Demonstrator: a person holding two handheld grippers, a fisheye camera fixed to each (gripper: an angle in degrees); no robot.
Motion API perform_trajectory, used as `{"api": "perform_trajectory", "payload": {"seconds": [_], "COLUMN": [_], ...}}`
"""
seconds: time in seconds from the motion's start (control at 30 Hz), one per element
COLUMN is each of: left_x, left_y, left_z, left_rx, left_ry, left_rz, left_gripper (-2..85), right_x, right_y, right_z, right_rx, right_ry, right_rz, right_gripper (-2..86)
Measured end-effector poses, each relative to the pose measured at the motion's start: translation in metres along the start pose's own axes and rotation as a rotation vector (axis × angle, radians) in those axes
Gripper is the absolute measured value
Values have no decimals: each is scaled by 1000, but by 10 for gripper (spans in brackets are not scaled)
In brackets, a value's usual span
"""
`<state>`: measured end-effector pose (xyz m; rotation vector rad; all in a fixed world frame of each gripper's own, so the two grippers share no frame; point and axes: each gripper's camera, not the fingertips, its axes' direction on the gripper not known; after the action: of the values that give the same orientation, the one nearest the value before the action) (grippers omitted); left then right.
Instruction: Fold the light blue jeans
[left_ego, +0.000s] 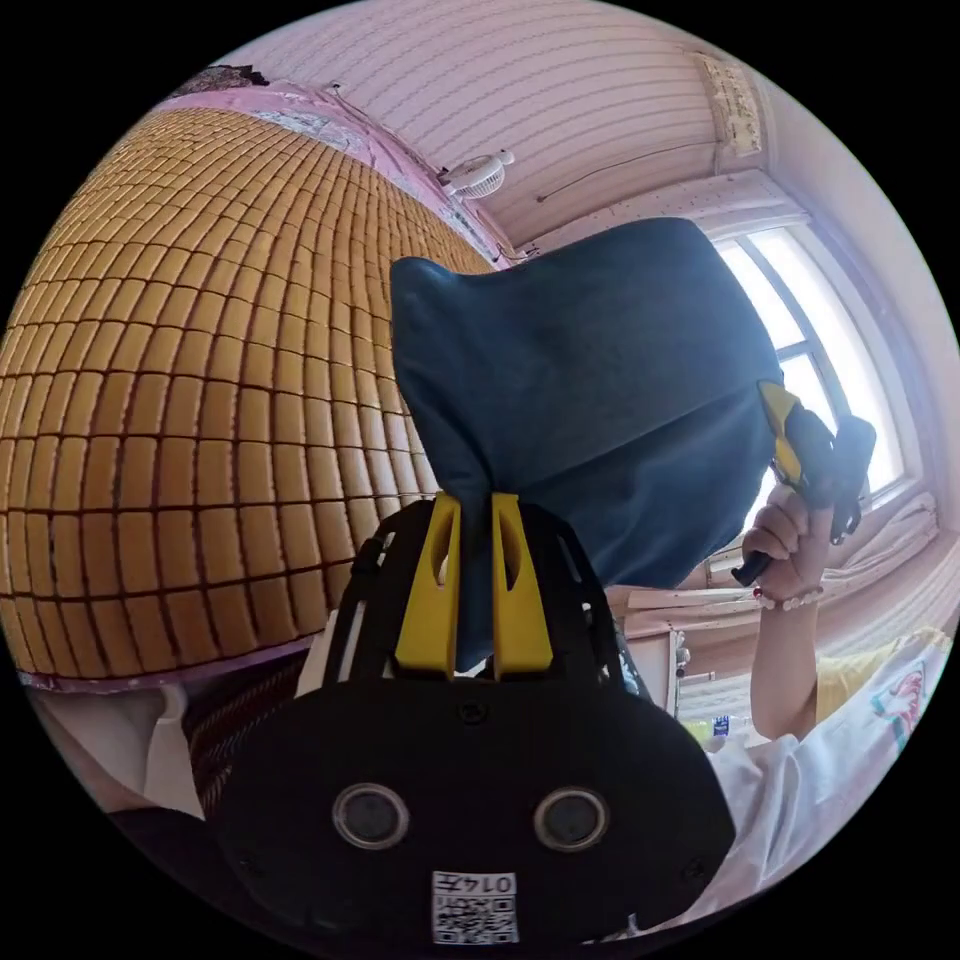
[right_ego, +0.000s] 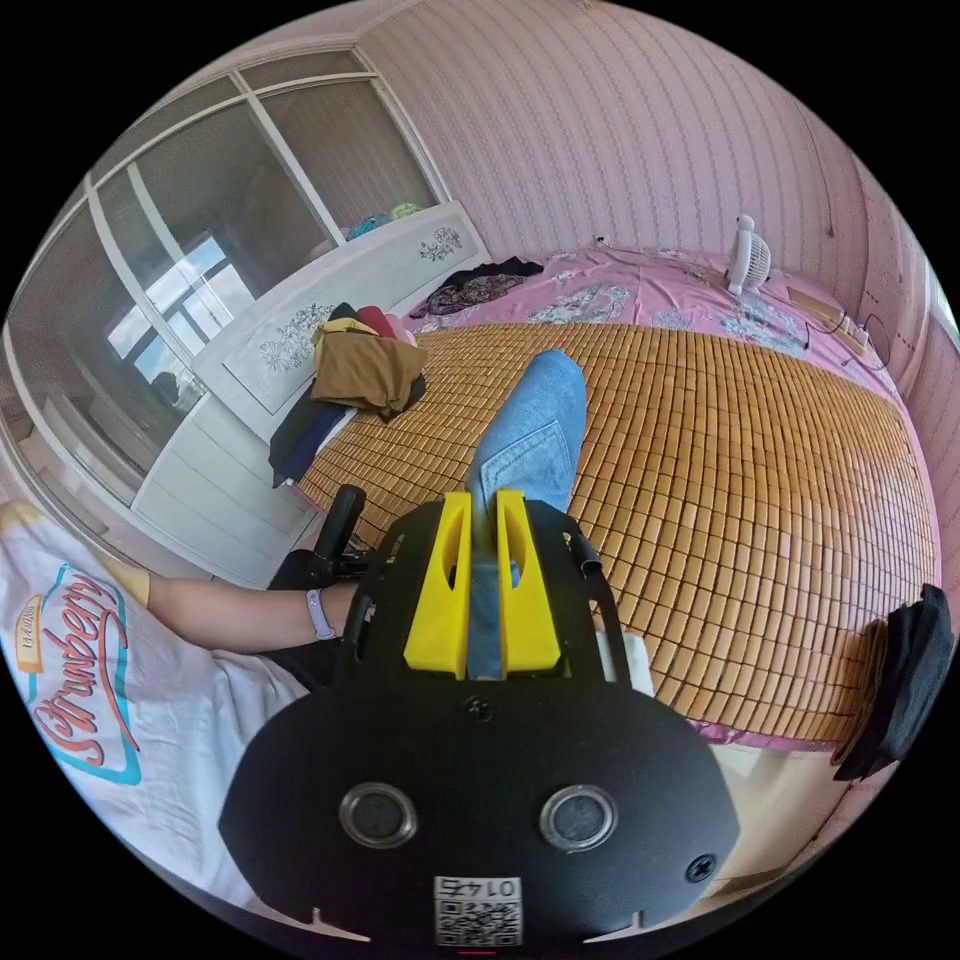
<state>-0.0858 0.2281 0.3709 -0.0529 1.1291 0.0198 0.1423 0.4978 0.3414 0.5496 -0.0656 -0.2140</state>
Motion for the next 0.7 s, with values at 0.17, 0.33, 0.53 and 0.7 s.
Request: {"api": "perform_trajectory", "payload": {"seconds": [0.17, 0.33, 0.53, 0.7], "left_x": [48, 105, 193, 267], "left_y": [-12, -30, -52, -53], "left_z": [45, 113, 199, 280], "left_rx": [-7, -93, -154, -154], "left_ry": [77, 225, 275, 347], "left_rz": [49, 128, 280, 273], "left_gripper": [48, 49, 49, 59], "right_x": [9, 50, 132, 216], "right_y": [16, 38, 66, 101], "right_z": [-67, -144, -242, -346], "right_rx": [-4, -7, -5, 40], "right_ry": [73, 132, 234, 305], "right_rz": [-103, -116, -32, 117], "right_gripper": [32, 32, 35, 49]}}
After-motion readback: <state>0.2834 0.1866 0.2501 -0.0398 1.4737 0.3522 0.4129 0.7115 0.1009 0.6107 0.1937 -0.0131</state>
